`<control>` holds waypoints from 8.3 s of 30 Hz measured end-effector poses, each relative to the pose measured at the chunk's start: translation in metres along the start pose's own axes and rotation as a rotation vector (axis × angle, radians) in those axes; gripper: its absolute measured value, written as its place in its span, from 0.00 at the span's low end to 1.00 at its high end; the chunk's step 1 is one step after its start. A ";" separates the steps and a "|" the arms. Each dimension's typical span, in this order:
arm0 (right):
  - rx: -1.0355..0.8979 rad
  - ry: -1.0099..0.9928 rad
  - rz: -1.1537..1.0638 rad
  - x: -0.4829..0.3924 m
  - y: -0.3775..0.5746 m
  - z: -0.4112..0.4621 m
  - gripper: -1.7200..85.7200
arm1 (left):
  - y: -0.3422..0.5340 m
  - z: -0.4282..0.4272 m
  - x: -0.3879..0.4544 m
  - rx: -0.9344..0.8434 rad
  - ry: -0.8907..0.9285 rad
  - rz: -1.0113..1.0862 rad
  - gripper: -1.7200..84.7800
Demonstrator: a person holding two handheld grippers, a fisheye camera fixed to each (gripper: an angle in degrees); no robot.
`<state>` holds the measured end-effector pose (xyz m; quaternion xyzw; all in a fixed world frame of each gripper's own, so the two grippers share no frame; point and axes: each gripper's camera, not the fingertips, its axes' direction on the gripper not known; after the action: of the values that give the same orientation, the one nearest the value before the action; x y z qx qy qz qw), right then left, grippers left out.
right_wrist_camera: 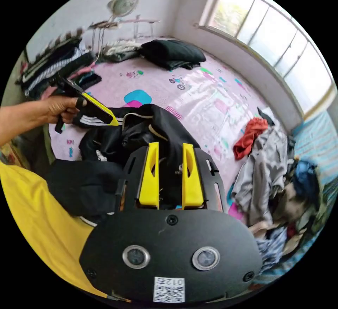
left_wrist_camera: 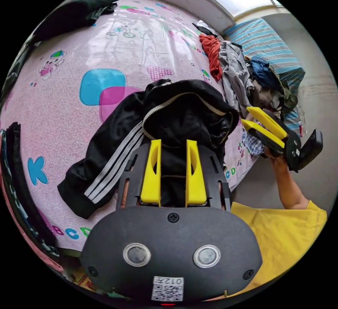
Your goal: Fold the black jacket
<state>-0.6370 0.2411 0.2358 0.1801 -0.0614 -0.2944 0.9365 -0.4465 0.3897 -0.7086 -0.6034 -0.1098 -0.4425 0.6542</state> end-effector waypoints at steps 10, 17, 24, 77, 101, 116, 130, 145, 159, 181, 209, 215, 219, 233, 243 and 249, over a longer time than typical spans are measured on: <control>0.012 -0.164 0.347 0.098 -0.059 0.000 0.04 | 0.024 0.063 0.038 -0.149 -0.126 -0.013 0.06; -0.066 -0.011 1.095 0.208 0.148 -0.027 0.03 | 0.027 0.082 0.061 -0.170 -0.104 0.039 0.03; -0.417 0.235 0.944 0.135 0.199 -0.003 0.04 | 0.012 0.101 0.108 -0.119 -0.070 0.135 0.03; -0.036 -0.505 0.795 0.403 0.149 0.130 0.13 | -0.060 0.355 0.288 -0.277 0.222 -0.181 0.08; -0.054 -0.316 0.173 0.104 0.168 -0.014 0.11 | 0.036 0.165 0.087 0.070 -0.077 -0.124 0.05; -0.131 -0.353 0.214 0.092 0.151 0.026 0.04 | 0.061 0.134 0.023 0.088 0.003 0.038 0.11; 0.358 -0.357 0.537 0.178 0.219 -0.148 0.03 | 0.050 0.093 -0.082 0.067 0.253 0.053 0.15; 0.577 -0.467 0.524 0.141 0.305 -0.270 0.03 | 0.046 0.054 -0.094 -0.024 0.154 0.224 0.13; 0.742 -0.199 0.569 0.145 0.318 -0.390 0.03 | 0.119 -0.297 -0.082 0.614 0.206 0.525 0.03; 1.163 0.016 0.470 0.069 0.234 -0.540 0.02 | 0.390 -0.613 0.056 1.005 -0.617 0.698 0.03; 0.226 -0.053 0.808 0.192 -0.105 -0.044 0.03 | -0.063 -0.256 -0.179 0.245 -0.349 -0.021 0.03; 0.037 -0.141 0.785 0.174 -0.049 0.058 0.03 | -0.042 -0.147 -0.202 0.176 -0.305 0.122 0.03; -0.115 -0.333 0.890 0.139 0.031 0.113 0.04 | 0.012 -0.057 -0.191 -0.008 -0.312 0.266 0.04; -0.030 -0.536 0.081 -0.119 -0.119 0.153 0.08 | 0.157 0.080 -0.256 0.048 -0.057 -0.396 0.13; -0.062 -0.524 -0.027 -0.167 -0.191 0.203 0.05 | 0.136 0.124 -0.290 0.105 -0.435 -0.567 0.13; -0.009 -0.547 -0.102 -0.205 -0.234 0.206 0.07 | 0.130 0.140 -0.268 0.138 -0.365 -0.513 0.07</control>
<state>-0.9740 0.1182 0.3375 0.0926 -0.3013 -0.3793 0.8699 -0.4559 0.6179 -0.9450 -0.5797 -0.4034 -0.4690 0.5303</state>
